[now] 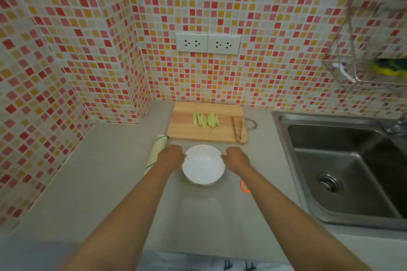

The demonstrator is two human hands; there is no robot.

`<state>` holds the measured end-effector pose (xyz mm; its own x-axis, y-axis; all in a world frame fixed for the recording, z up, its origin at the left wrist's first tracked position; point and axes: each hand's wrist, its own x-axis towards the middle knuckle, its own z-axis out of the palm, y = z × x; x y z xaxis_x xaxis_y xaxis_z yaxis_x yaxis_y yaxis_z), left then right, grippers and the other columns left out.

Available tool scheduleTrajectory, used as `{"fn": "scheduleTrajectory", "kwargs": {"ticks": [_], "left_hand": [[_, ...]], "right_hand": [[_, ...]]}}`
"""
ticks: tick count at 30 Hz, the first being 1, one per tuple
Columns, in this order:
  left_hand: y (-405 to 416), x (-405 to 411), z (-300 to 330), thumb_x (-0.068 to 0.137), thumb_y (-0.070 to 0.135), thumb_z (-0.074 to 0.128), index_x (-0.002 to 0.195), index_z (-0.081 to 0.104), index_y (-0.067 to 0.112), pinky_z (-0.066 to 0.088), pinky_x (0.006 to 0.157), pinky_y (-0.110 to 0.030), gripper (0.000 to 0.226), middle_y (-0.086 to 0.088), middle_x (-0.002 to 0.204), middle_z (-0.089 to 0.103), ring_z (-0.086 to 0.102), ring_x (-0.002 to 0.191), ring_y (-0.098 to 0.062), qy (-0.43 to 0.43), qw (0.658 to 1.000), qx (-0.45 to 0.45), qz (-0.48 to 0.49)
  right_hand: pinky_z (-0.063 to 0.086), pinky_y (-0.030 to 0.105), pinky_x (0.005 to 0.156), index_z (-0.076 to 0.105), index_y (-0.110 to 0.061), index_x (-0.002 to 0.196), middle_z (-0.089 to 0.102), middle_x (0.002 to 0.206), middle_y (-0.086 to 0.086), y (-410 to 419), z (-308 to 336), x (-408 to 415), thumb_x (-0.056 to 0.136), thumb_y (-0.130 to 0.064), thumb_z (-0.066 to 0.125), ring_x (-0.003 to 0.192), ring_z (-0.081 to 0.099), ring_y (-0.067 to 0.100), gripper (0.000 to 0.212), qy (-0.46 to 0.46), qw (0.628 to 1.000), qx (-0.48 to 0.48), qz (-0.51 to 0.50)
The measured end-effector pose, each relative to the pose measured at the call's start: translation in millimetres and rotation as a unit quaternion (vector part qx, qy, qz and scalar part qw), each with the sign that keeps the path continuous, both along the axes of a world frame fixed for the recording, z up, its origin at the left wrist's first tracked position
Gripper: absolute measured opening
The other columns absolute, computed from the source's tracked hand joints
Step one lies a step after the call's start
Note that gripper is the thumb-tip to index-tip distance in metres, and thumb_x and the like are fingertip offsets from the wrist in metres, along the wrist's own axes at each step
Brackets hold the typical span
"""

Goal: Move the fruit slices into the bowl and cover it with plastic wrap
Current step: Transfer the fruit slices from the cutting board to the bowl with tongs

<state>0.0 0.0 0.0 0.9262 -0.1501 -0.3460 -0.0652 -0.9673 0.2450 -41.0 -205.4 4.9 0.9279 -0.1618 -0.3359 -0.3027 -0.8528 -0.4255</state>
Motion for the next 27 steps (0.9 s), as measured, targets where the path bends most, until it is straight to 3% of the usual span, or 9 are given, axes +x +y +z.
{"fn": "scheduleTrajectory", "kwargs": {"ticks": [3,5,10,14,17,20,25,27], "left_hand": [[1.5,-8.4,-12.6,0.101,0.033,0.039,0.117,0.059,-0.003,0.053,0.082,-0.038,0.044,-0.022,0.116,0.065,0.066,0.099,-0.038,0.042,0.997,-0.060,0.039],[1.5,-11.4,-20.4,0.101,0.027,0.038,0.111,0.062,-0.005,0.055,0.082,-0.040,0.041,-0.026,0.108,0.067,0.067,0.095,-0.040,0.031,0.992,-0.105,0.054],[1.1,0.0,-23.0,0.098,0.014,0.043,0.095,0.062,-0.010,0.052,0.077,-0.041,0.031,-0.032,0.096,0.067,0.065,0.089,-0.044,-0.016,0.981,-0.186,0.054],[-0.8,19.2,-20.3,0.097,0.015,0.044,0.090,0.062,-0.004,0.050,0.072,-0.040,0.028,-0.029,0.089,0.068,0.065,0.083,-0.042,-0.021,0.973,-0.225,0.047],[-3.0,32.4,-23.6,0.097,0.018,0.043,0.093,0.063,-0.002,0.049,0.070,-0.037,0.029,-0.027,0.089,0.069,0.065,0.083,-0.041,-0.024,0.971,-0.233,0.042],[-3.4,41.8,-28.3,0.097,0.018,0.042,0.101,0.067,0.004,0.044,0.065,-0.031,0.029,-0.022,0.087,0.070,0.065,0.079,-0.038,-0.033,0.971,-0.234,0.022],[-3.2,50.2,-36.2,0.096,0.019,0.043,0.102,0.066,0.012,0.045,0.061,-0.032,0.025,-0.013,0.085,0.069,0.056,0.069,-0.025,-0.040,0.967,-0.252,0.024],[-3.6,51.5,-40.0,0.097,0.020,0.043,0.107,0.066,0.014,0.041,0.061,-0.030,0.025,-0.012,0.086,0.069,0.055,0.070,-0.024,-0.048,0.965,-0.257,0.028]], "right_hand": [[0.046,0.036,0.090,0.057,-0.001,0.118,0.057,0.128,0.017,4.6,-15.0,-3.3,0.098,-0.029,0.045,0.117,0.055,0.033,0.036,0.022,1.000,0.004,-0.011],[0.047,0.036,0.088,0.057,0.001,0.118,0.057,0.126,0.019,8.3,-24.1,-4.0,0.098,-0.025,0.045,0.116,0.056,0.035,0.035,0.018,0.999,0.017,-0.026],[0.048,0.034,0.081,0.061,0.004,0.107,0.063,0.117,0.022,6.8,-31.4,9.3,0.097,-0.019,0.043,0.108,0.060,0.036,0.031,-0.023,0.997,0.033,-0.061],[0.043,0.029,0.068,0.063,0.003,0.099,0.065,0.110,0.020,2.5,-33.5,28.8,0.096,-0.018,0.043,0.100,0.062,0.035,0.028,-0.027,0.993,0.057,-0.096],[0.046,0.031,0.069,0.063,0.002,0.101,0.066,0.110,0.019,-0.2,-33.6,41.0,0.095,-0.018,0.044,0.098,0.064,0.036,0.028,-0.028,0.990,0.071,-0.120],[0.038,0.027,0.068,0.063,0.002,0.102,0.065,0.110,0.019,-1.3,-34.8,46.8,0.096,-0.017,0.044,0.100,0.063,0.035,0.028,-0.037,0.989,0.070,-0.127],[0.038,0.026,0.066,0.061,-0.008,0.084,0.065,0.092,0.014,-3.3,-44.3,50.2,0.095,-0.018,0.045,0.087,0.062,0.030,0.022,-0.044,0.987,0.086,-0.128],[0.039,0.027,0.065,0.052,-0.016,0.071,0.058,0.082,0.005,-4.7,-43.8,48.6,0.095,-0.020,0.045,0.079,0.056,0.022,0.025,-0.047,0.988,0.085,-0.118]]}}
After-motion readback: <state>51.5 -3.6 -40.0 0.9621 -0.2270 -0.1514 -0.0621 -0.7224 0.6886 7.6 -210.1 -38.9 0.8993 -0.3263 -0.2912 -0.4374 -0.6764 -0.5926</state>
